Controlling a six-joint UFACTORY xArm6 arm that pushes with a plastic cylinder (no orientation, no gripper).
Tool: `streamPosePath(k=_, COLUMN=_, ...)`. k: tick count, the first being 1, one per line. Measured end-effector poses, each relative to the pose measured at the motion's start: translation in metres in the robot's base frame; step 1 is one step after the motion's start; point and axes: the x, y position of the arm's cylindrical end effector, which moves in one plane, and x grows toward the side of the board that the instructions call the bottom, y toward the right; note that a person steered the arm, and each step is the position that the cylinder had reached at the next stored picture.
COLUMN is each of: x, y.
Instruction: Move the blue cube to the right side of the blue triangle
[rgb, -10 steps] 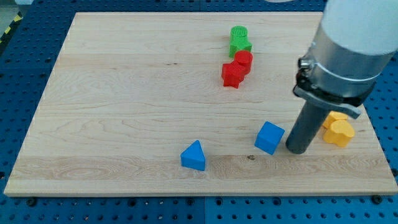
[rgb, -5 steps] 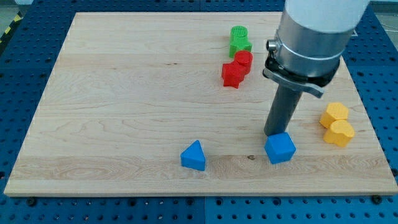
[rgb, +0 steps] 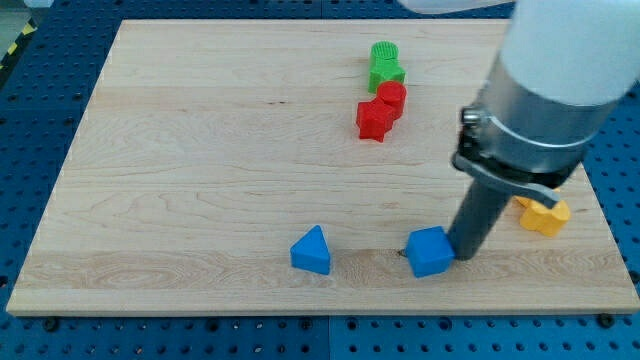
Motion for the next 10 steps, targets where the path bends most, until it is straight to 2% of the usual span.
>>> streamPosePath(k=3, x=-0.001, y=-0.050)
streamPosePath(k=5, x=0.050, y=-0.020)
streamPosePath(k=7, x=0.042, y=-0.068)
streamPosePath(k=9, x=0.032, y=-0.071)
streamPosePath(k=10, x=0.042, y=-0.065)
